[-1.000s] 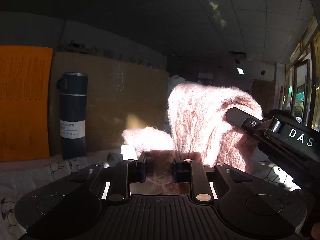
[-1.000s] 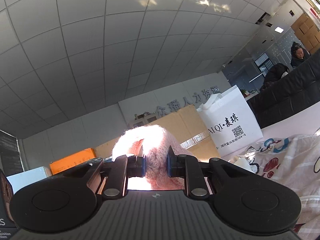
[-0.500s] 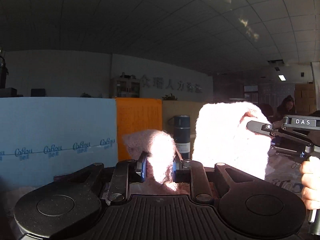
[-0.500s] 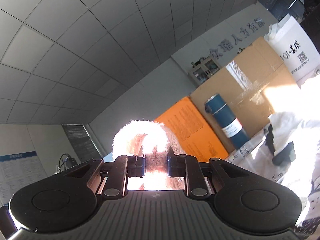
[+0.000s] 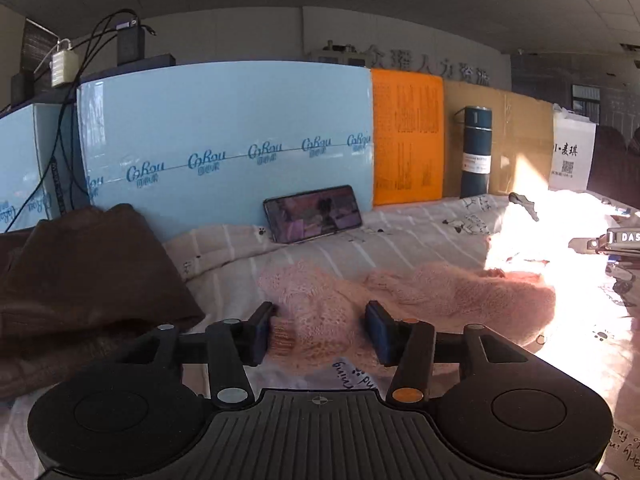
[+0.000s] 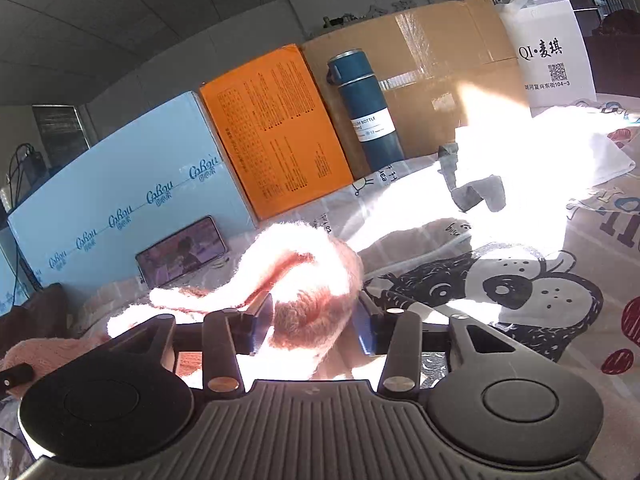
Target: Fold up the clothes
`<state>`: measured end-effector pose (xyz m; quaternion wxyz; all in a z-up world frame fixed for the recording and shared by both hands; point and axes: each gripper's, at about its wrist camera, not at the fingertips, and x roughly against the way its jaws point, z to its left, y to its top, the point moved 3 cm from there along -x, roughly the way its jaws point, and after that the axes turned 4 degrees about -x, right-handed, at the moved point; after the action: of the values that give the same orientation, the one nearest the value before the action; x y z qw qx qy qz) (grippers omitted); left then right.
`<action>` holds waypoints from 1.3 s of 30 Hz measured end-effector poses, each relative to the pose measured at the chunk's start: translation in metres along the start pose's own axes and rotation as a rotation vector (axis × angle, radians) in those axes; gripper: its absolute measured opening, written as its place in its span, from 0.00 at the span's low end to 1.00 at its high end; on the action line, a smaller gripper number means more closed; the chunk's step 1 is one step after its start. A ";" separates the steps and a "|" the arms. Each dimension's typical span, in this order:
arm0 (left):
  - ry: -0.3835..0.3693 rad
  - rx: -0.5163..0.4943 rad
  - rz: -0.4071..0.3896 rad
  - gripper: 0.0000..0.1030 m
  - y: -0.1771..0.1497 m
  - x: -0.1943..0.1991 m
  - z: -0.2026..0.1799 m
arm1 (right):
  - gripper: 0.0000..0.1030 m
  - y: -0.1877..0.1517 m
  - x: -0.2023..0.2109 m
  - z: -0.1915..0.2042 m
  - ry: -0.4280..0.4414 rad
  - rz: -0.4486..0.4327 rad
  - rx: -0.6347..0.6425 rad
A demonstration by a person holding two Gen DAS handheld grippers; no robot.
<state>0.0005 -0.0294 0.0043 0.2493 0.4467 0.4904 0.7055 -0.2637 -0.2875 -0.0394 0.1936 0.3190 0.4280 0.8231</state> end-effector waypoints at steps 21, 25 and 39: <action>-0.085 -0.018 -0.072 0.95 0.052 -0.030 0.015 | 1.00 -0.010 -0.002 0.075 0.213 -0.009 0.478; -0.232 0.000 -0.019 0.95 0.035 -0.067 -0.005 | 1.00 -0.017 -0.020 0.083 0.266 0.070 0.518; -0.344 0.025 0.133 0.95 -0.006 -0.098 -0.012 | 0.98 -0.015 -0.062 0.055 0.184 0.232 0.323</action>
<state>0.0362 -0.1100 -0.0404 0.2767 0.5951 0.4189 0.6276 -0.1798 -0.2839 -0.0506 0.0039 0.3166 0.5306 0.7863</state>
